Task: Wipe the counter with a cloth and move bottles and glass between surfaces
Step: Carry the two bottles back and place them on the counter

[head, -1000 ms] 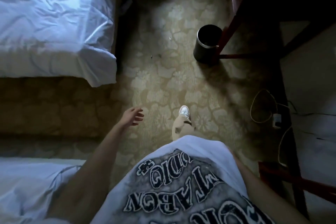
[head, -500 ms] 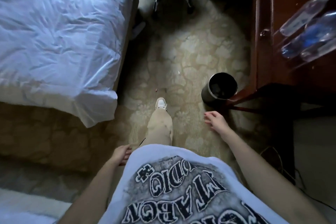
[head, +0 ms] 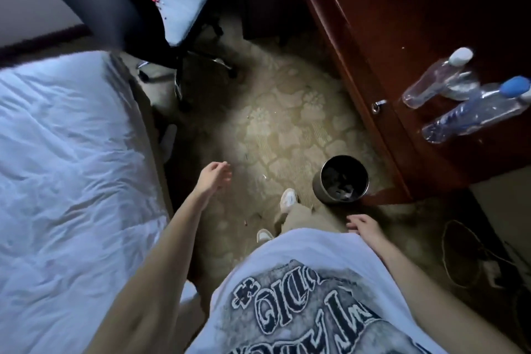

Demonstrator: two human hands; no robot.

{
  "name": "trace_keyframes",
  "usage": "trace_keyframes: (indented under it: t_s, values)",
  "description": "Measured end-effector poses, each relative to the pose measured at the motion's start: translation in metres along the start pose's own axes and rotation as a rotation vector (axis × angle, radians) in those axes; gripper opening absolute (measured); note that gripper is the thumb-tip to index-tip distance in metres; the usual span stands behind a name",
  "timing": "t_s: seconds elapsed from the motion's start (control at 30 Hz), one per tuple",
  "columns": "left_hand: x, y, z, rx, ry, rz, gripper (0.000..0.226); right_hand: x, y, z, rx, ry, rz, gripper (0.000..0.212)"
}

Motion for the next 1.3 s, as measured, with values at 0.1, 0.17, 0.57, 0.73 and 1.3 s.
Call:
trace_keyframes:
  t_s: [0.1, 0.17, 0.57, 0.73, 1.3]
  values:
    - [0.056, 0.02, -0.061, 0.111, 0.007, 0.095, 0.016, 0.026, 0.013, 0.056, 0.112, -0.035, 0.0, 0.016]
    - [0.092, 0.047, -0.092, 0.214, 0.012, 0.176, 0.018, 0.046, 0.011, 0.097, 0.188, -0.086, -0.014, 0.02]
    - [0.156, 0.312, -0.313, 0.918, 0.496, 0.762, 0.077, -0.006, -0.103, 0.166, 0.629, -0.365, -0.699, 0.04]
    - [0.135, 0.431, -0.357, 1.247, 0.801, 0.954, 0.113, -0.052, -0.144, 0.144, 0.734, -0.279, -1.148, 0.094]
    - [0.112, 0.53, -0.333, 1.068, 0.638, 1.371, 0.062, -0.094, -0.183, 0.149, 0.99, -0.343, -1.438, 0.065]
Point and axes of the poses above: each hand's wrist, its own x-axis towards the middle knuckle, its own y-axis out of the palm, z = x × y, the point moved 10 cm from there along x, towards the middle knuckle, and after that the axes turned 15 degrees about z, right-handed, at the moved point
